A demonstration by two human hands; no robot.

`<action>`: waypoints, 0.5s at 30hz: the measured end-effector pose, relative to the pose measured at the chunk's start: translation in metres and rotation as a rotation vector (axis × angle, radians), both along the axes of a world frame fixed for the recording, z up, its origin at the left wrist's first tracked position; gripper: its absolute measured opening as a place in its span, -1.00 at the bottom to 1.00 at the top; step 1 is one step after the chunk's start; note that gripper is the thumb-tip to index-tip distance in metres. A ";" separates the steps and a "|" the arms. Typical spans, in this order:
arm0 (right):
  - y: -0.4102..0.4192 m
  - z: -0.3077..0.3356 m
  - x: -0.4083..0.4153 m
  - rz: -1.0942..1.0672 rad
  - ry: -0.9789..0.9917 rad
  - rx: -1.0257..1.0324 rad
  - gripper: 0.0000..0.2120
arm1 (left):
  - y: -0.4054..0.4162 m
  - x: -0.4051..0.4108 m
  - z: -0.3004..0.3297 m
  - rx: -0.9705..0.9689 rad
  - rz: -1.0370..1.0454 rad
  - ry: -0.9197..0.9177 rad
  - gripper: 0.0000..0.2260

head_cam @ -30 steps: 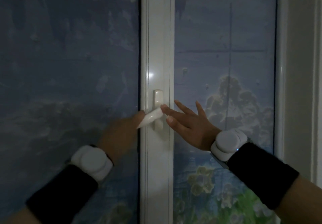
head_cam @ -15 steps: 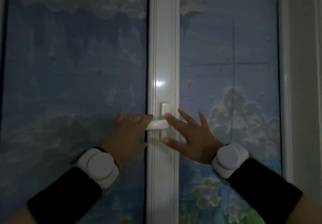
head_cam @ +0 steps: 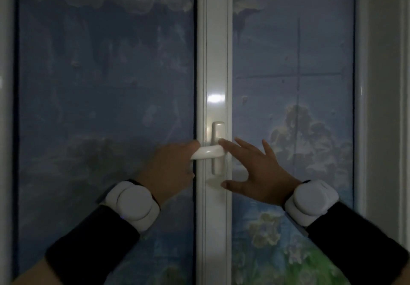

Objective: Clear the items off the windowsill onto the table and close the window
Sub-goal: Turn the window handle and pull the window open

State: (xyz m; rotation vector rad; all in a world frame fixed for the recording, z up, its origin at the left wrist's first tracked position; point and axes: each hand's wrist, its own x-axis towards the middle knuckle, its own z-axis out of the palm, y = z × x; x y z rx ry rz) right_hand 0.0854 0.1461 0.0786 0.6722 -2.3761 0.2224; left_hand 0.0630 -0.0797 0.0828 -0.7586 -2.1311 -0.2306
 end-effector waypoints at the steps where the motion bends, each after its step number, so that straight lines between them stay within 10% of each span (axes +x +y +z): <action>1: -0.001 -0.002 0.006 -0.001 0.003 -0.007 -0.14 | -0.001 0.005 -0.001 0.007 -0.029 -0.007 -0.62; 15: -0.022 -0.013 0.111 -0.067 0.065 -0.048 -0.18 | -0.021 0.078 -0.009 0.035 -0.149 0.101 -0.61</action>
